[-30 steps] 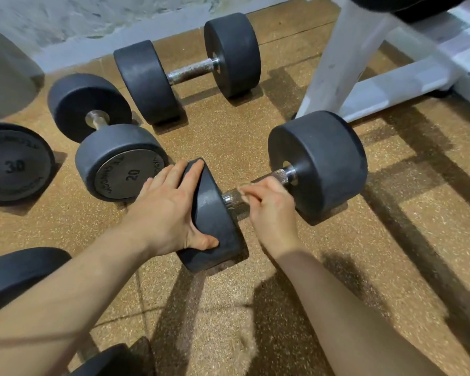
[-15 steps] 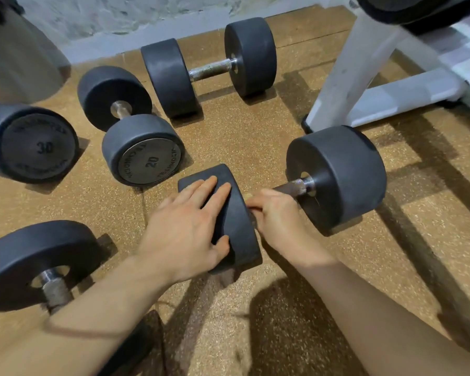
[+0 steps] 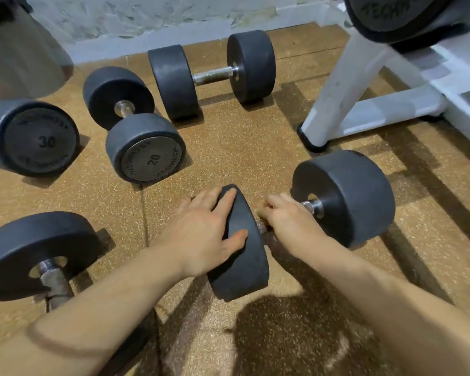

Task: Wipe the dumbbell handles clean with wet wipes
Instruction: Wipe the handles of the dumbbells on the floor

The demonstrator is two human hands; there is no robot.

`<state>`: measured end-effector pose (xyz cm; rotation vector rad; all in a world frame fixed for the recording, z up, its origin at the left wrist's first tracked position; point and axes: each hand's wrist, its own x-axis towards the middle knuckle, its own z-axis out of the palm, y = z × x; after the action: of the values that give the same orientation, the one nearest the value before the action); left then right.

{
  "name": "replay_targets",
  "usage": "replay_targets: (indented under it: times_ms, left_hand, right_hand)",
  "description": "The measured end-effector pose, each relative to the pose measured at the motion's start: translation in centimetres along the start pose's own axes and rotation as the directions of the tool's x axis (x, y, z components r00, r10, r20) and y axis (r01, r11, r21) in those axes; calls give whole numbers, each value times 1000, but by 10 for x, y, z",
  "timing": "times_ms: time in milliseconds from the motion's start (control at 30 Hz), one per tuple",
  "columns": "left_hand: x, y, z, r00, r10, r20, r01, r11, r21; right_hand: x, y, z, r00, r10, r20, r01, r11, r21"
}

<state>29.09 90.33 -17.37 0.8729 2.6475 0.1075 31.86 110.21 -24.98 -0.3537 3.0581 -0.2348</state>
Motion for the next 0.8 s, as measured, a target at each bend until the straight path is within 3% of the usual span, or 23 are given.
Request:
replay_targets:
  times_ms: [67, 167, 333, 400, 500, 567, 800]
  left_hand:
    - [-5, 0, 4, 999, 29, 32, -31, 997, 66]
    - [-13, 2, -3, 994, 104, -33, -99, 986, 130]
    - [-16, 13, -11, 978, 173, -120, -149, 971, 186]
    - [-16, 15, -9, 985, 154, -74, -141, 978, 156]
    - [-15, 18, -7, 989, 86, 120, -89, 996, 20]
    - [-15, 23, -5, 977, 73, 200, -79, 997, 25]
    - [-29, 46, 2, 982, 76, 175, -97, 989, 115]
  right_hand:
    - [-3, 4, -9, 997, 57, 59, -49, 990, -133]
    - [2, 12, -24, 975, 148, 163, -73, 917, -393]
    - [0, 25, -37, 947, 165, 274, 20, 825, -565]
    - [-11, 26, -33, 935, 124, 331, 102, 802, -589]
    - [-23, 27, -33, 921, 117, 370, 140, 789, -598]
    - [-36, 22, -33, 929, 81, 360, 158, 796, -585]
    - [-84, 7, -42, 931, 214, 295, -37, 861, -508]
